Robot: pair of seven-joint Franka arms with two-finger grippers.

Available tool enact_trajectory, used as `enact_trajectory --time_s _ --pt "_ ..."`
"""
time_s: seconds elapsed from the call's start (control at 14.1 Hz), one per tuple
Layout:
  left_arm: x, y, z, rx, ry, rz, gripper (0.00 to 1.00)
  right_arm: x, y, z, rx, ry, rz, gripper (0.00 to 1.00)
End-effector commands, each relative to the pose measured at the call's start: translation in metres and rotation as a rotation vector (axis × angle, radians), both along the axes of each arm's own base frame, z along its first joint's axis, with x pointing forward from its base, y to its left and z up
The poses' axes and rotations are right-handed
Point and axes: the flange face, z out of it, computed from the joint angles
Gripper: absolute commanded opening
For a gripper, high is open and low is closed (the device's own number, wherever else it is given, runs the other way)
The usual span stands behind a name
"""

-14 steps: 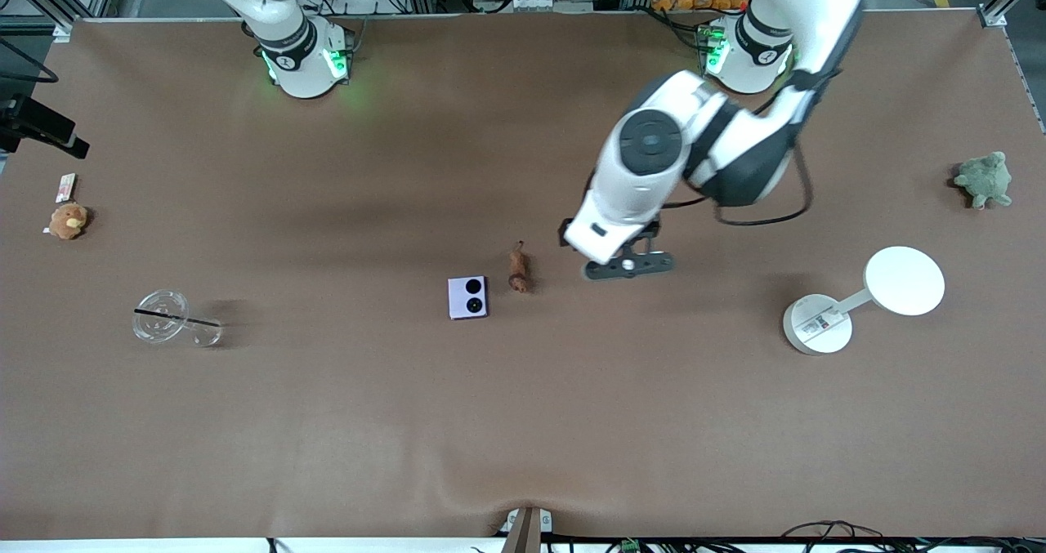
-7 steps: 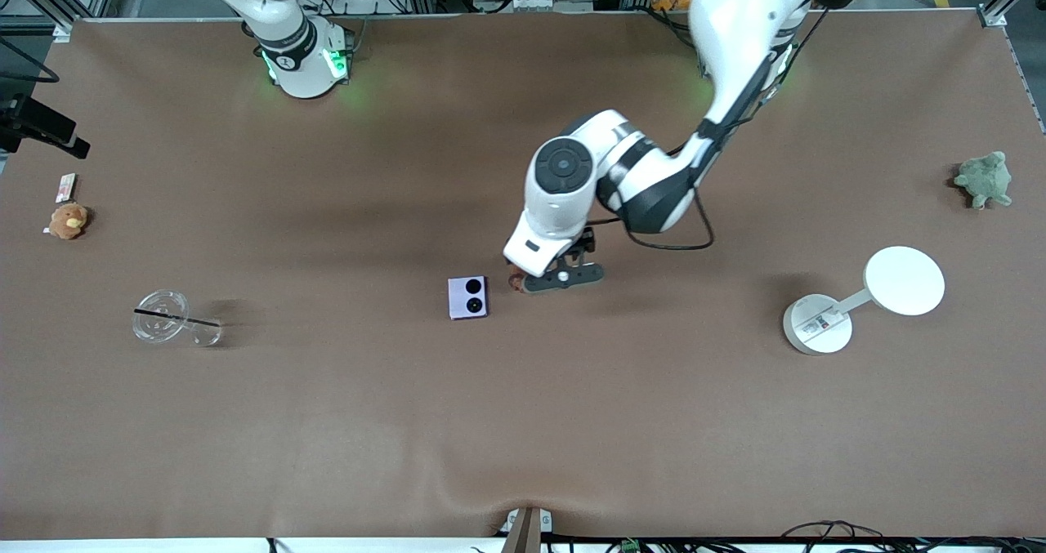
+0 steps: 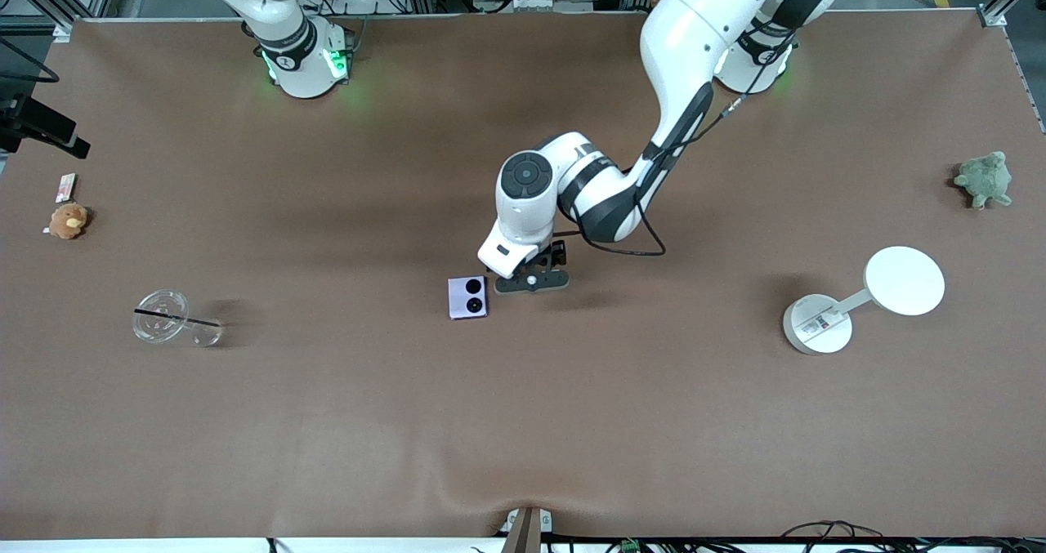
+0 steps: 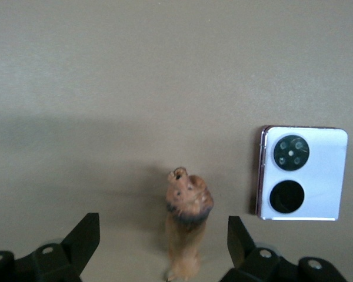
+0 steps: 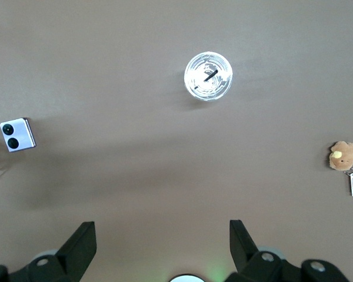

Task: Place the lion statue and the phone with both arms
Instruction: 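Close the left gripper on the lion statue and lift it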

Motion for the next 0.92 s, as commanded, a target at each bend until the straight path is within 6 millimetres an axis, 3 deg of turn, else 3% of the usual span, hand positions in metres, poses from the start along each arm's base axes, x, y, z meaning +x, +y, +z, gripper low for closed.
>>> enact_trajectory --time_s 0.0,0.14,0.21,0.28,0.36,0.57,0.85 --pt "0.006 -0.006 -0.012 -0.011 -0.031 0.013 0.85 0.001 0.000 0.004 0.002 -0.002 0.006 1.00" --pt "0.006 -0.007 -0.017 -0.024 -0.036 0.025 0.57 0.001 0.000 0.004 0.002 -0.004 0.006 1.00" --pt "0.006 -0.007 -0.017 -0.025 -0.037 0.025 0.37 0.001 0.000 0.004 0.002 -0.004 0.006 1.00" --pt "0.006 -0.007 -0.018 -0.023 -0.035 0.025 0.10 0.001 0.000 0.004 0.002 -0.004 0.006 1.00" --pt "0.007 -0.005 -0.017 -0.018 -0.039 0.015 0.00 0.001 0.000 0.004 0.002 -0.004 0.006 1.00" --pt "0.018 0.003 0.000 0.006 -0.095 -0.046 0.00 0.001 0.000 0.004 0.002 -0.004 0.006 1.00" --pt "0.066 0.068 0.051 0.053 -0.103 -0.060 0.00 0.001 0.001 0.004 0.002 -0.005 0.007 1.00"
